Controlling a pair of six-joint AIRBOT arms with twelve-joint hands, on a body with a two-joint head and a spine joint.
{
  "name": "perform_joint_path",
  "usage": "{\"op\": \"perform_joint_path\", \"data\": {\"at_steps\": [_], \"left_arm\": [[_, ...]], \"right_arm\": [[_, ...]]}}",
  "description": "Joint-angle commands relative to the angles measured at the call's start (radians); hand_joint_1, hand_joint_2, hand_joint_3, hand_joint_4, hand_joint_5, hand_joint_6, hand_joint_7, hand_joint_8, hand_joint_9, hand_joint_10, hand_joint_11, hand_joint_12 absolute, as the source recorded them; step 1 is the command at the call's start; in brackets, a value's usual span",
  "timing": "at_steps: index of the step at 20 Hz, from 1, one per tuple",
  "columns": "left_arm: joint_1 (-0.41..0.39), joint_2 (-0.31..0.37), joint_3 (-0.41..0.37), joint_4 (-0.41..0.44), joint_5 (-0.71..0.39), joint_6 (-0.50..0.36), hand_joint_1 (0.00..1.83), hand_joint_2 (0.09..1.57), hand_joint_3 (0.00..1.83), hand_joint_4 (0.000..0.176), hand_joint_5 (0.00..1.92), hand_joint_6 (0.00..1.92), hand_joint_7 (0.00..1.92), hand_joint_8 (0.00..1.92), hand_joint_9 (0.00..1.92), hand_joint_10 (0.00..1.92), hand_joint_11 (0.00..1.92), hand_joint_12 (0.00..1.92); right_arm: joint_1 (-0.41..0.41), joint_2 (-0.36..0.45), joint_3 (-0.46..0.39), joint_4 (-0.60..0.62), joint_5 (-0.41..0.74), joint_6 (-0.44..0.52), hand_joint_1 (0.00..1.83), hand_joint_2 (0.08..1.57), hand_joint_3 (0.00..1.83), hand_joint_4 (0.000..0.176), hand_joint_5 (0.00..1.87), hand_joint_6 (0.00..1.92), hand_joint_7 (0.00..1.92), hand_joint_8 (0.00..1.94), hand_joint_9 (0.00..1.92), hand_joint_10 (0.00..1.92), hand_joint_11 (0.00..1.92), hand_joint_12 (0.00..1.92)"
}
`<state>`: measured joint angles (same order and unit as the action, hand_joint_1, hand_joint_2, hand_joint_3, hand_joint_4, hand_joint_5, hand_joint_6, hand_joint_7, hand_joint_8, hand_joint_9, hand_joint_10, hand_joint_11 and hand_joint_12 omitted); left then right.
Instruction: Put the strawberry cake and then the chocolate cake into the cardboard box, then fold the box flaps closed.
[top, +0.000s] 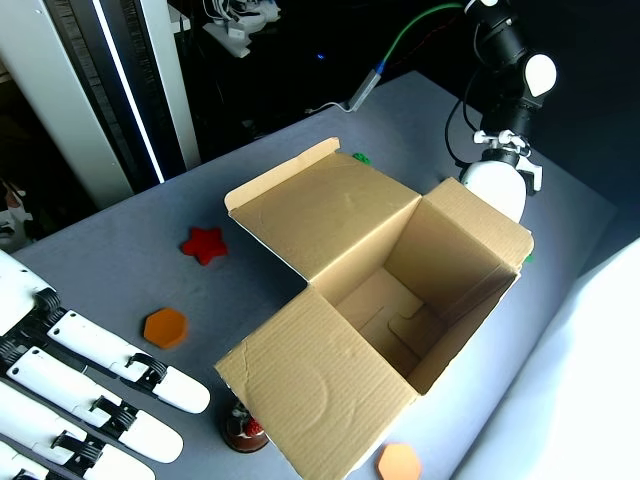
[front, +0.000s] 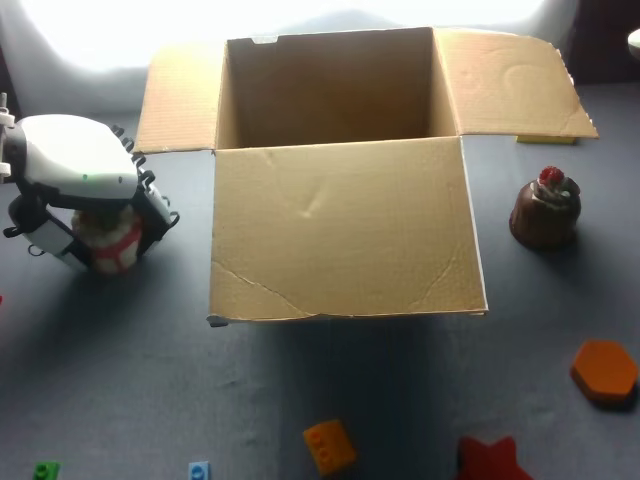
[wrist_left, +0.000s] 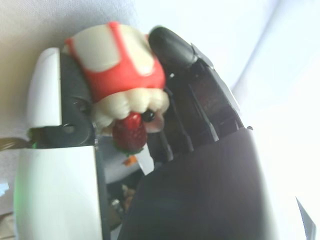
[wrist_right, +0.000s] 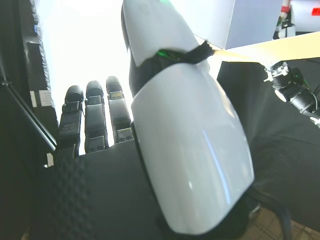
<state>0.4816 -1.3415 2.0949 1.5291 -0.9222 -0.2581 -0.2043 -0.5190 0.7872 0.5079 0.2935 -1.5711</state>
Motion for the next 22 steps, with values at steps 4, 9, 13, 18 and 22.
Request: {"op": "perform_joint_path", "data": {"at_steps": [4,9,13,18,22], "left_arm": [[0.008,0.024,-0.012,-0.016,-0.001,0.006,1.37,1.13,0.0,0.0,0.91,0.92,0.9,1.08,0.95,1.3,0.88,1.41],[-0.005,0.068,-0.047,-0.011,-0.058,-0.027,1.25,1.11,0.0,0.0,1.04,0.76,0.94,1.21,0.94,1.2,0.88,1.46],[-0.068,0.132,-0.093,0.042,-0.091,-0.06,1.35,1.11,0.0,0.0,1.06,0.67,0.89,1.17,0.96,1.28,0.89,1.38],[-0.226,0.205,-0.177,0.113,-0.117,-0.112,1.23,1.12,0.0,0.0,1.01,0.85,0.94,1.18,0.98,1.08,0.91,1.34],[-0.376,0.245,-0.234,0.234,-0.107,-0.164,1.21,1.14,0.0,0.0,0.96,0.96,0.89,1.23,0.96,1.07,0.91,1.32]], "right_arm": [[0.01,0.011,0.001,-0.011,0.114,-0.005,1.15,1.11,0.03,0.047,0.04,0.01,0.03,0.01,0.0,0.0,0.0,0.0],[0.01,0.011,0.001,-0.011,0.114,-0.005,1.14,1.12,0.04,0.037,0.01,0.0,0.02,0.0,0.0,0.0,0.0,0.0],[0.009,0.011,0.001,-0.011,0.108,-0.005,1.17,1.11,0.03,0.037,0.0,0.0,0.0,0.0,0.0,0.0,0.0,0.0],[0.008,0.011,0.001,-0.011,0.102,-0.005,1.16,1.09,0.02,0.04,0.0,0.0,0.0,0.0,0.0,0.0,0.0,0.0],[0.008,0.011,0.001,-0.011,0.103,-0.005,1.14,1.11,0.03,0.033,0.01,0.0,0.01,0.01,0.02,0.01,0.0,0.0]]}}
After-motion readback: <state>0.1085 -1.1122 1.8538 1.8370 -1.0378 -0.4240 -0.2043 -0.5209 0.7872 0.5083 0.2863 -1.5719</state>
